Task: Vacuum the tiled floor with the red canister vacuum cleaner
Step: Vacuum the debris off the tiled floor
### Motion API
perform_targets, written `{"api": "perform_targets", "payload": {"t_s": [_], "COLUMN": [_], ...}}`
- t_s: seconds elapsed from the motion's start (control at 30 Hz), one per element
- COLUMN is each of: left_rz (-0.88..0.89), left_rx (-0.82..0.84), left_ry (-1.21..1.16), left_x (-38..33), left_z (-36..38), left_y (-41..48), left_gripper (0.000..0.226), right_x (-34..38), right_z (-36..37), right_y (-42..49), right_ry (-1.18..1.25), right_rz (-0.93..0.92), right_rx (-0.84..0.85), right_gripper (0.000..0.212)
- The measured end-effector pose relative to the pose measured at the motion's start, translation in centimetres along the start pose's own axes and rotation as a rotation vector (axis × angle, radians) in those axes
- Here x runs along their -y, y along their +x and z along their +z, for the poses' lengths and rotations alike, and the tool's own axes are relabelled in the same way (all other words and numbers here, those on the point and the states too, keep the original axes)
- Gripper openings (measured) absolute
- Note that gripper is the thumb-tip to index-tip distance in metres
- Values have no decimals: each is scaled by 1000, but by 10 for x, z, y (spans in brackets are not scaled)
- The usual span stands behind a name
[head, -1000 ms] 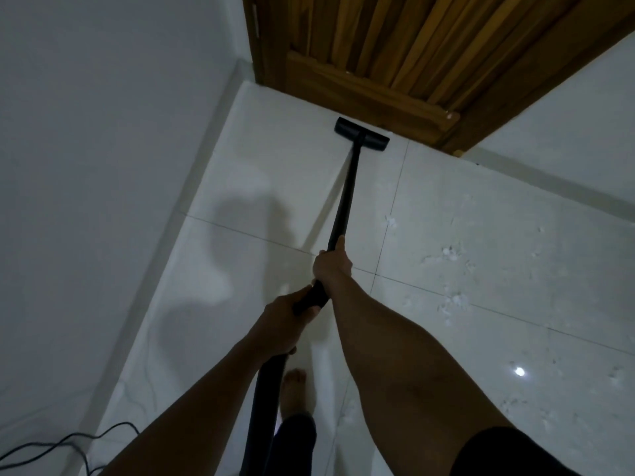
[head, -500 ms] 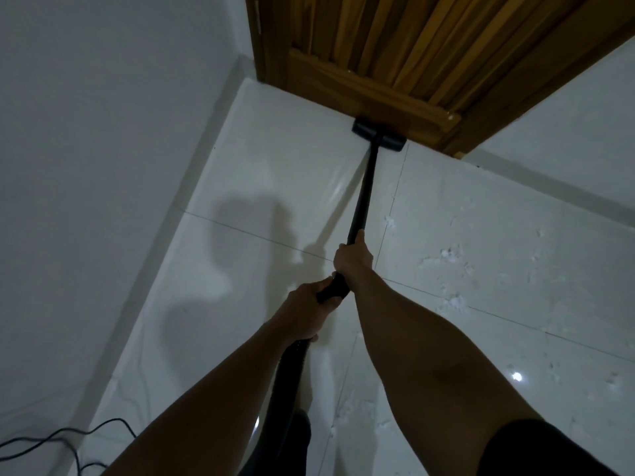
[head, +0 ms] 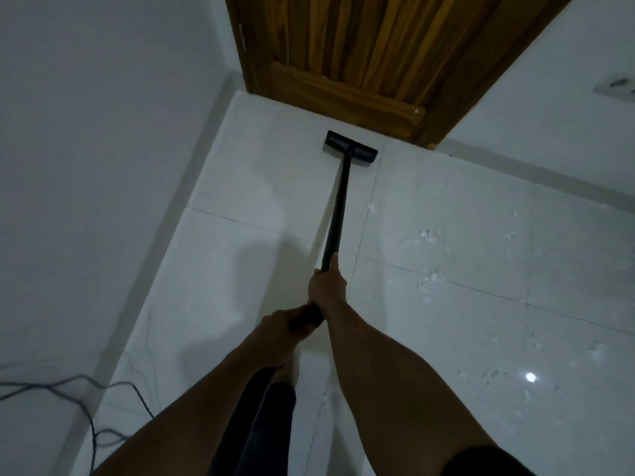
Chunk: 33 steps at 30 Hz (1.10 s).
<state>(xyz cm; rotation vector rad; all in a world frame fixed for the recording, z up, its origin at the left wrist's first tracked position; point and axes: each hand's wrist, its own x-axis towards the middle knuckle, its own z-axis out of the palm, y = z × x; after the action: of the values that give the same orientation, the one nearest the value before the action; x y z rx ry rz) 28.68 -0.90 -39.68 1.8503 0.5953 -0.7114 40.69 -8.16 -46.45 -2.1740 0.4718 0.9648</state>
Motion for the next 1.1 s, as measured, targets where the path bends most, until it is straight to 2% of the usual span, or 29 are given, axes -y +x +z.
{"api": "perform_targets", "payload": {"t_s": [0.17, 0.3, 0.43, 0.53, 0.67, 0.93, 1.1], "left_rz": [-38, 18, -13, 12, -59, -19, -46], "left_rx": [-97, -174, -197, -196, -206, -114, -62], "left_ry": [-11, -4, 19, -5, -82, -52, -58], "left_x": [8, 16, 27, 33, 47, 89, 138], "left_z": [80, 158, 236, 276, 321, 385, 405], "left_y": [-92, -170, -240, -287, -332, -397, -449], "left_gripper": [42, 44, 37, 42, 40, 42, 34], "right_x": [-78, -150, -225, -268, -317, -413, -466], "right_z": [-31, -58, -83, -97, -102, -92, -68], "right_y": [-78, -141, -203, -245, -282, -329, -381], "right_ry": [43, 51, 71, 89, 51, -18, -39], "right_rz": [-61, -120, -169, -187, -180, -150, -113], "right_rx": [29, 72, 108, 131, 130, 131, 151], "right_gripper": [65, 66, 69, 74, 74, 75, 73]}}
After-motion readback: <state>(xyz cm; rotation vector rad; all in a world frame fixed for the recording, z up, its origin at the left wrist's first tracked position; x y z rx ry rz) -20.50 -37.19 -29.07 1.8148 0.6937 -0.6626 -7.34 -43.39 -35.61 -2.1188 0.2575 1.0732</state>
